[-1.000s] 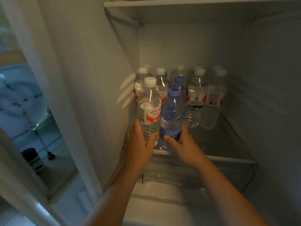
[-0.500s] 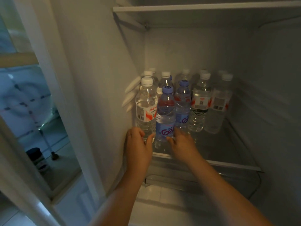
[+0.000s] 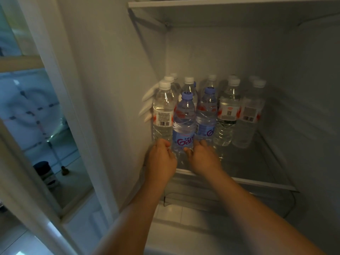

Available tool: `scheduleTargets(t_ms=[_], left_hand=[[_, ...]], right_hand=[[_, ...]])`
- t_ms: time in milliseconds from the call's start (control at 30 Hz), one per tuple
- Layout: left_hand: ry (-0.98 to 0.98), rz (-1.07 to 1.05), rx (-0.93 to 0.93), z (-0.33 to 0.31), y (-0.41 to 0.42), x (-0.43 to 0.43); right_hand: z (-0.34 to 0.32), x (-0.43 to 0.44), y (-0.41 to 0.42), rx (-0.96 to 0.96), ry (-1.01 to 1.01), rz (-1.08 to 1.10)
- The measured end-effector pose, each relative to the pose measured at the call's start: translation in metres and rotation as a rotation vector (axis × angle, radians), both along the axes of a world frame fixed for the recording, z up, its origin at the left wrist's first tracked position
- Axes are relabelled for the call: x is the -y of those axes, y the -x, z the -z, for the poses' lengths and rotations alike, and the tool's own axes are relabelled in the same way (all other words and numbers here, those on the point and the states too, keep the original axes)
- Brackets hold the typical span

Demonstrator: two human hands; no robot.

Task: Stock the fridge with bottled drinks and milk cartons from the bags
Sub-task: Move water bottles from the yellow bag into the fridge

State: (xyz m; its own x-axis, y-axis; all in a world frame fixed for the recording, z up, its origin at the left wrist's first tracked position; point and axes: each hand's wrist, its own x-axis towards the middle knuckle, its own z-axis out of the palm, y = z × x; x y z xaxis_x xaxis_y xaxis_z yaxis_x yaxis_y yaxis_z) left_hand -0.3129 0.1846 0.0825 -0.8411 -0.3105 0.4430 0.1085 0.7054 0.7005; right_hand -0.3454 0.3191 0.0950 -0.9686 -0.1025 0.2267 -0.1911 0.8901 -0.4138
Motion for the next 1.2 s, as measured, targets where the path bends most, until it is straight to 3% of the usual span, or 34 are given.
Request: scheduleTargets(t_ms=[167,333,567,700,867,1200], left_hand=[[0.037,0.038,0.077,-0.002,0.001,-0.001],[0.055,0.026,0.013,-0.002,-0.009,0.000],[0.410,-0.016,-0.080,0.034,-0.053,-0.001],[0.568,0.097,0.048,0.063,-0.093,0.010],[0.414,0.279,0.464,0.067,-0.164,0.010],[0.553,0.365,0.489,0.132,-0.346,0.013]], right_hand=[[-0.001,-0.001,-0.006,-0.010,0.021,0.013],[0.000,-0.010,-0.031,-0.161,0.040,0.024],[0.028,-0.023,-0.092,-0.334,-0.162,0.180],[0.061,-0.028,-0.135,-0.259,-0.204,0.170],[0.076,-0.027,-0.199,0.068,-0.123,0.186],[0.140,-0.040,-0.398,0.183,-0.150,0.163]])
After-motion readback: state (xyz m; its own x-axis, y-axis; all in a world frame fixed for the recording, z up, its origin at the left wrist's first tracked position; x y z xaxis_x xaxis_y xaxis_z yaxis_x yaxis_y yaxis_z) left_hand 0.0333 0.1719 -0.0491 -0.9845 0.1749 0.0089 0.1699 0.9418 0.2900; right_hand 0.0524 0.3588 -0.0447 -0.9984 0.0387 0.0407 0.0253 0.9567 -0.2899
